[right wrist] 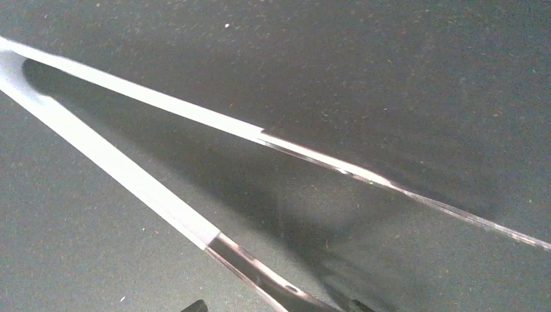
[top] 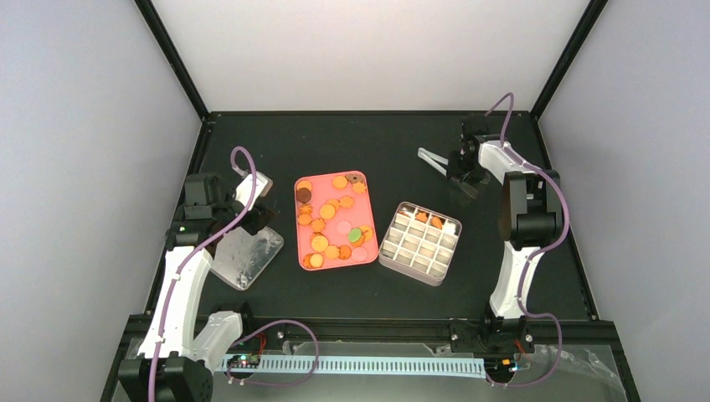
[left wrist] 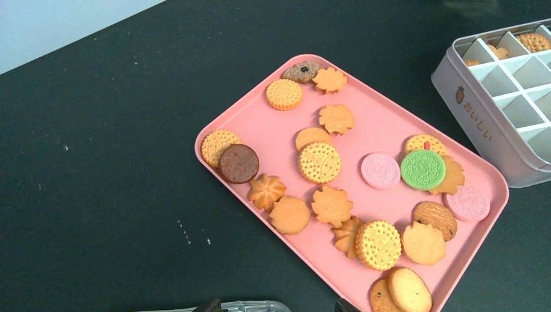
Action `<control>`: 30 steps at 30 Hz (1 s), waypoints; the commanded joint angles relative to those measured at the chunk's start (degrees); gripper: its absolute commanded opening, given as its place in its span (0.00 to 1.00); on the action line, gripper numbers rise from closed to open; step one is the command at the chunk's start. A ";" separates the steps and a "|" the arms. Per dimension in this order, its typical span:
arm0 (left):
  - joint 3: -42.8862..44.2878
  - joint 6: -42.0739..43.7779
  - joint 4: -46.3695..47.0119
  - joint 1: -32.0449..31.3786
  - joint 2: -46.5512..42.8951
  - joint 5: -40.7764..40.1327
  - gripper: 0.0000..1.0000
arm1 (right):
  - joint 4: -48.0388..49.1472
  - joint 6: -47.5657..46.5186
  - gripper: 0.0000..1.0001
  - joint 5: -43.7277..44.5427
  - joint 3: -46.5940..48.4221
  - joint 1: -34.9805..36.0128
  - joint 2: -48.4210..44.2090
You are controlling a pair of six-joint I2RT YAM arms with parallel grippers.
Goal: Pack the cookies
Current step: Pick up the clamp from the center of the board.
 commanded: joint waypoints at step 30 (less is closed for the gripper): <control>1.82 -2.45 1.53 0.43 -2.10 3.94 0.45 | -0.86 1.49 0.01 0.20 -3.30 6.96 -2.03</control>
